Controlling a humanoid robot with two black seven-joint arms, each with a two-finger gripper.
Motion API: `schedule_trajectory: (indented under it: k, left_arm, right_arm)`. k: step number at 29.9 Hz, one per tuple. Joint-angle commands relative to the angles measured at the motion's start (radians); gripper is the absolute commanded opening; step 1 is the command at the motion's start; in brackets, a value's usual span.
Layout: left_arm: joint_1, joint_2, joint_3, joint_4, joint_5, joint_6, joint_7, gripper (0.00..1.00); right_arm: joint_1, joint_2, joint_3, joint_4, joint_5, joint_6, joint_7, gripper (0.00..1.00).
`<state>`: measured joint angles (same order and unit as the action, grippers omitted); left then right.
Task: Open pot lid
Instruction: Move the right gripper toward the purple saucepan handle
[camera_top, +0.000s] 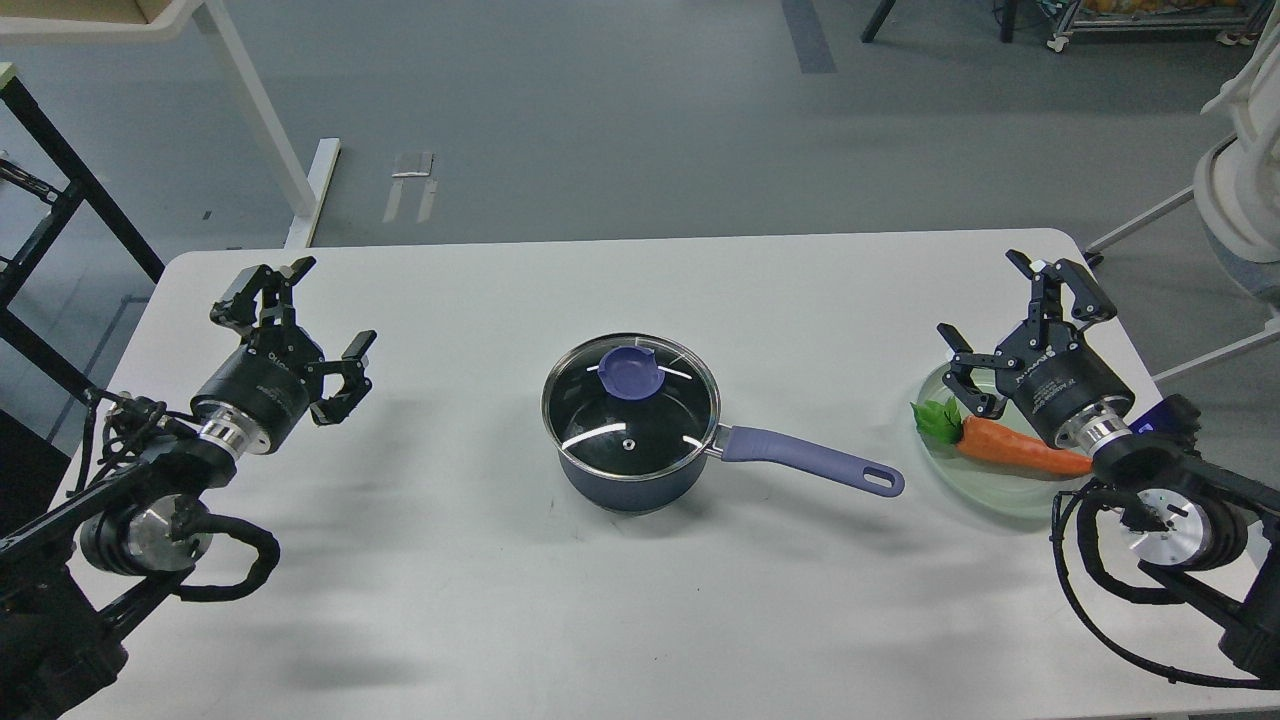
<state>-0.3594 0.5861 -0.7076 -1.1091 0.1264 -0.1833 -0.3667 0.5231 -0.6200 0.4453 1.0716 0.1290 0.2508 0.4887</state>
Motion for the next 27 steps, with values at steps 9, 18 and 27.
schedule_trajectory:
  k: [9,18,27]
  left_arm:
    - [0.000,0.001,-0.007,-0.003,-0.002,-0.013,-0.003,0.99]
    - [-0.016,0.006,-0.004,-0.003,0.012,-0.010,-0.063,0.99]
    - [-0.020,0.037,0.010,-0.012,0.012,-0.012,-0.080,0.99]
  right_arm:
    - [0.037,-0.150,-0.004,0.137,-0.034,0.009,0.000,1.00]
    - [0.296,-0.386,-0.034,0.303,-0.553,0.002,0.000,1.00]
    - [0.785,-0.386,-0.583,0.493,-1.207,-0.031,0.000,1.00]
